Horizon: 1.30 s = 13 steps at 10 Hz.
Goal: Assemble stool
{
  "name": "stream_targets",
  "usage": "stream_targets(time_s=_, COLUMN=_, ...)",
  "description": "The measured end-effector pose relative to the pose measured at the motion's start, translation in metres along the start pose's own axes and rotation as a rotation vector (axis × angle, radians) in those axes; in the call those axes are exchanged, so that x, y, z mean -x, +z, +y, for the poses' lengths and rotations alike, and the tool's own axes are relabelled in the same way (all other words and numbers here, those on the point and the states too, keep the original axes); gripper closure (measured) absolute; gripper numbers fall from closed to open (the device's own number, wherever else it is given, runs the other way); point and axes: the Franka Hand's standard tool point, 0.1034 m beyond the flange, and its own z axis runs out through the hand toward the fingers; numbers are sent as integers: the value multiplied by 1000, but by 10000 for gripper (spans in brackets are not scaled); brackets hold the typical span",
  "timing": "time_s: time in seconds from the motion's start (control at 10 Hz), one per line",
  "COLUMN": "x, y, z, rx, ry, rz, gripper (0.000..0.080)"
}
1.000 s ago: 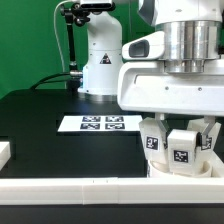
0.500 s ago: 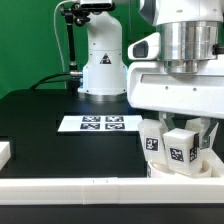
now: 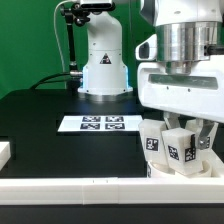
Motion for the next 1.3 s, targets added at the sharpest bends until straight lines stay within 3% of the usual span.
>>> stream_targets(time_s=0.3, x=10, y=1, z=-1, rx=-1, ry=294, rz=-37, gripper=459)
stream_targets(time_s=0.8, x=13, y=2, z=-3, rx=-13, ry=813, rz=-95, gripper=459)
stream_targets(time_s=1.3, x=19, y=3, z=-5, rx=-15, ry=955, rz=-144, gripper=459)
